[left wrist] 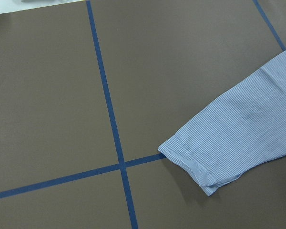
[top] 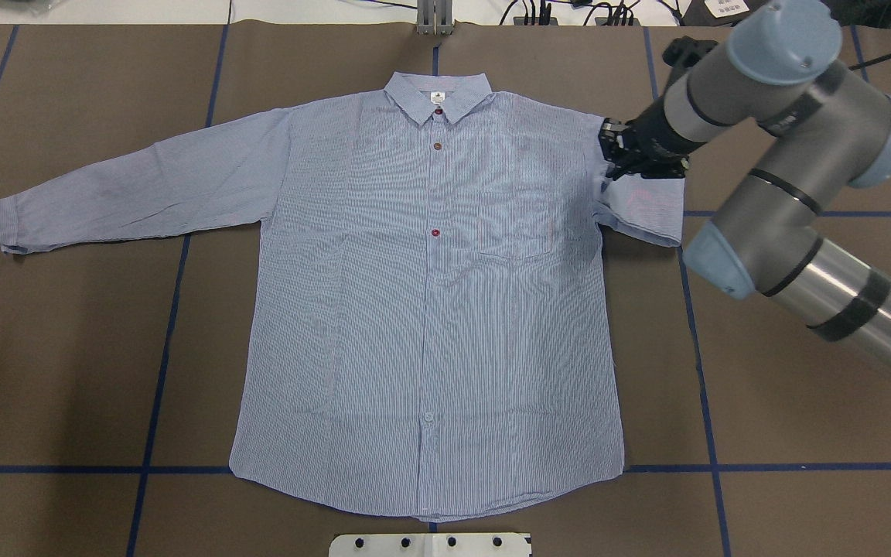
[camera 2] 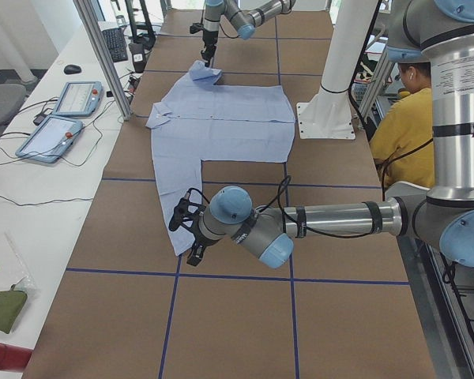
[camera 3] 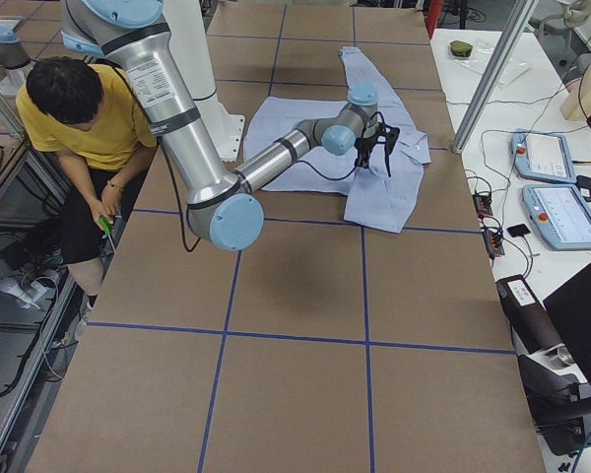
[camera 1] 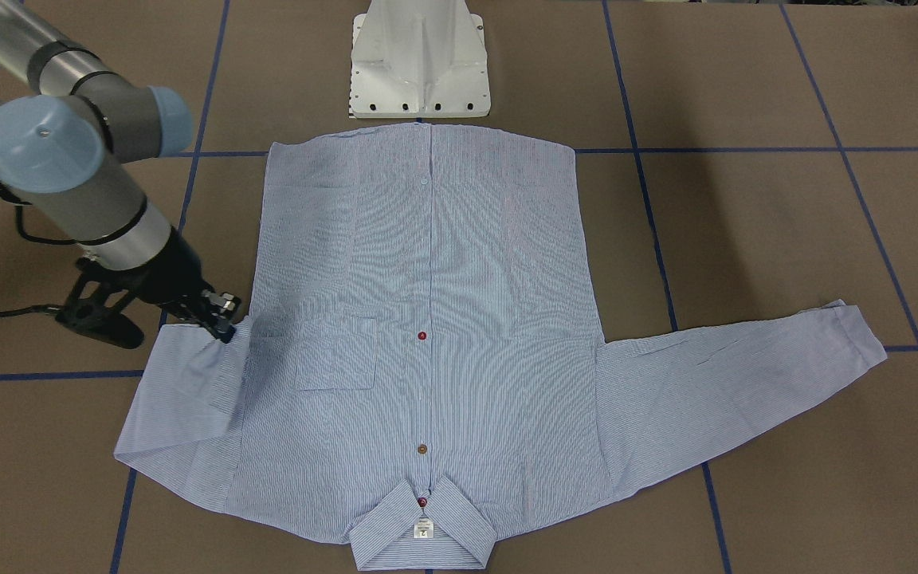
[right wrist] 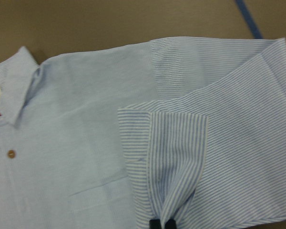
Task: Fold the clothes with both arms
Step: 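Carry the cuff with the right gripper across the shirt toward the collar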
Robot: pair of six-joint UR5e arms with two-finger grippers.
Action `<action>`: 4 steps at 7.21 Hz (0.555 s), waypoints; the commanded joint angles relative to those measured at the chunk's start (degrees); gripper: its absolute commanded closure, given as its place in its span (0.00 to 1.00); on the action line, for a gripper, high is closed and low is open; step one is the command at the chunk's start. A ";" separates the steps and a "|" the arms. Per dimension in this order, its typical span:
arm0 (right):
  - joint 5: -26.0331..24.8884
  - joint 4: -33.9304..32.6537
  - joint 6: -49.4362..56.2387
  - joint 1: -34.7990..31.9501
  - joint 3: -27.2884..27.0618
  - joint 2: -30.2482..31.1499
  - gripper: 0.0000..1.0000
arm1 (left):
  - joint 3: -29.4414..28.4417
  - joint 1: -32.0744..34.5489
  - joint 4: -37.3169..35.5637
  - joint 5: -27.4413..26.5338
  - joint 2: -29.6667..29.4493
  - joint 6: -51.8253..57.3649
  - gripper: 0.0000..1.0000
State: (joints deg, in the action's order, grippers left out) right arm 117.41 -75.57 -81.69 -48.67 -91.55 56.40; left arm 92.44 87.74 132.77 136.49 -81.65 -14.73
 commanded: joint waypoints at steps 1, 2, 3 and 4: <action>-7.51 -2.13 -6.00 5.05 8.19 -13.81 1.00 | 0.02 -0.03 0.04 0.00 0.00 -0.03 0.01; -11.38 -1.69 -6.28 7.60 13.88 -20.13 1.00 | 0.02 -0.03 0.04 0.00 0.09 -0.03 0.01; -14.20 0.23 -8.03 10.06 19.86 -24.37 1.00 | 0.10 -0.03 0.04 0.00 0.09 -0.03 0.00; -16.49 6.17 -9.87 11.39 22.96 -25.54 1.00 | 0.10 -0.03 0.04 0.00 0.09 -0.03 0.01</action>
State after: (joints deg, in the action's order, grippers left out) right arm 104.18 -74.52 -89.44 -39.48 -73.71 34.13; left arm 92.52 87.72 132.80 136.49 -81.58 -14.77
